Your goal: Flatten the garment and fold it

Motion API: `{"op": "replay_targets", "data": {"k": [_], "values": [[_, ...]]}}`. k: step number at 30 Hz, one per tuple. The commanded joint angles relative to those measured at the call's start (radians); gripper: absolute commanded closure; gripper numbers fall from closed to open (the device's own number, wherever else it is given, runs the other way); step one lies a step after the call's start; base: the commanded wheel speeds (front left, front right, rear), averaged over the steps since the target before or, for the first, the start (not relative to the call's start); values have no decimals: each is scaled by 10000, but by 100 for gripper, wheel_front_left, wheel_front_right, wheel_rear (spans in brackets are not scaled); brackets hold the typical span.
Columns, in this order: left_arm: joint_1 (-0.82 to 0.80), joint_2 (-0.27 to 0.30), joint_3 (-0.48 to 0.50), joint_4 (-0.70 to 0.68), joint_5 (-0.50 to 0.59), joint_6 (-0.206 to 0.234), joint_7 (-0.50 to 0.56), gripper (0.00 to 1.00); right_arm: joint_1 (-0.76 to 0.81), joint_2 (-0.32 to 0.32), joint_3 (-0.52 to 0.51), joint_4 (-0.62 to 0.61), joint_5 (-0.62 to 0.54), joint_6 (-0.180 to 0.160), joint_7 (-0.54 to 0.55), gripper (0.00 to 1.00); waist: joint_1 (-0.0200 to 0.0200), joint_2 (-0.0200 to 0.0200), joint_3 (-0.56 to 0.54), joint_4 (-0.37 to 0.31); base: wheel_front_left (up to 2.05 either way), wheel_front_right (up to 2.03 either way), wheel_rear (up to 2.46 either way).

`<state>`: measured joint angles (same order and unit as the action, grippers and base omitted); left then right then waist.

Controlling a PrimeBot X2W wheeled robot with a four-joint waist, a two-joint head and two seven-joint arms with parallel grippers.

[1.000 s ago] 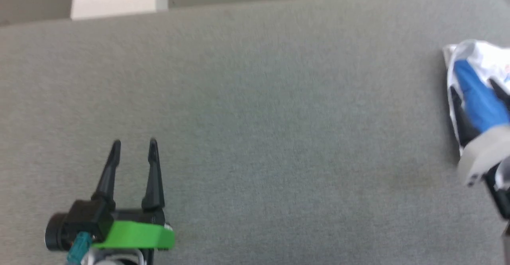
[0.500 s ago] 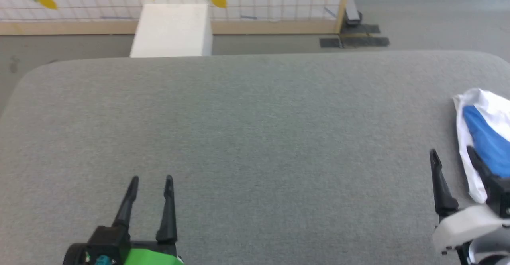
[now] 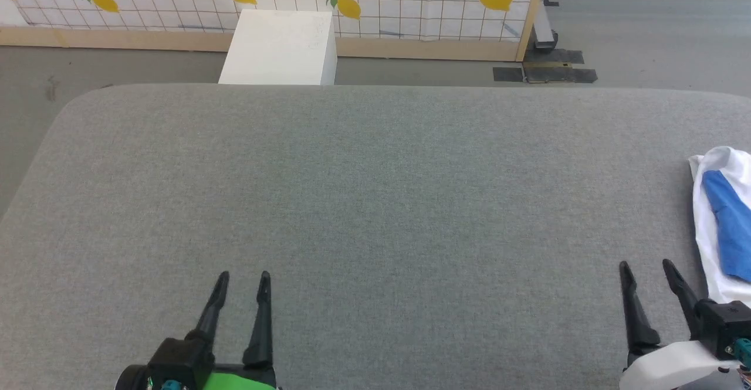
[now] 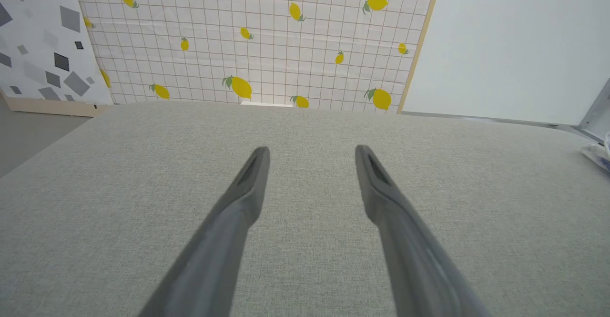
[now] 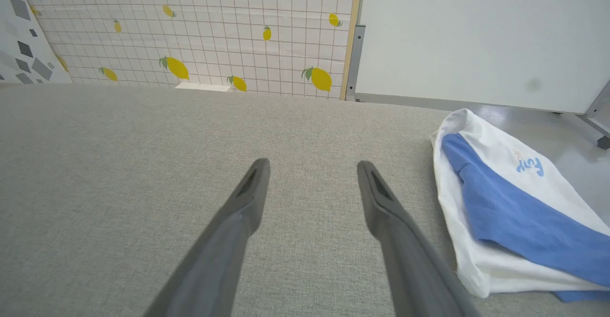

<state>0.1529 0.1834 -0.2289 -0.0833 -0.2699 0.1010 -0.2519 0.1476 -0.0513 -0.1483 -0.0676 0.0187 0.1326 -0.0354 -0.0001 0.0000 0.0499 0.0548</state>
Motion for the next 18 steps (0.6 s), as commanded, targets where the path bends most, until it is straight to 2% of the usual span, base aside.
{"op": "replay_targets", "data": {"k": [1, 18], "values": [[-2, -2, -1, 5, 2, -1, 5, 100, -2, -2, 0, -1, 0, 0, 0, 100, 1, 0, -1, -1, 0, 0, 0], [-184, -160, 258, 104, 314, -121, 313, 100, -177, -1, 172, 81, -22, -2, 44, 100, 1, 0, -60, -66, 0, 0, 0]]}}
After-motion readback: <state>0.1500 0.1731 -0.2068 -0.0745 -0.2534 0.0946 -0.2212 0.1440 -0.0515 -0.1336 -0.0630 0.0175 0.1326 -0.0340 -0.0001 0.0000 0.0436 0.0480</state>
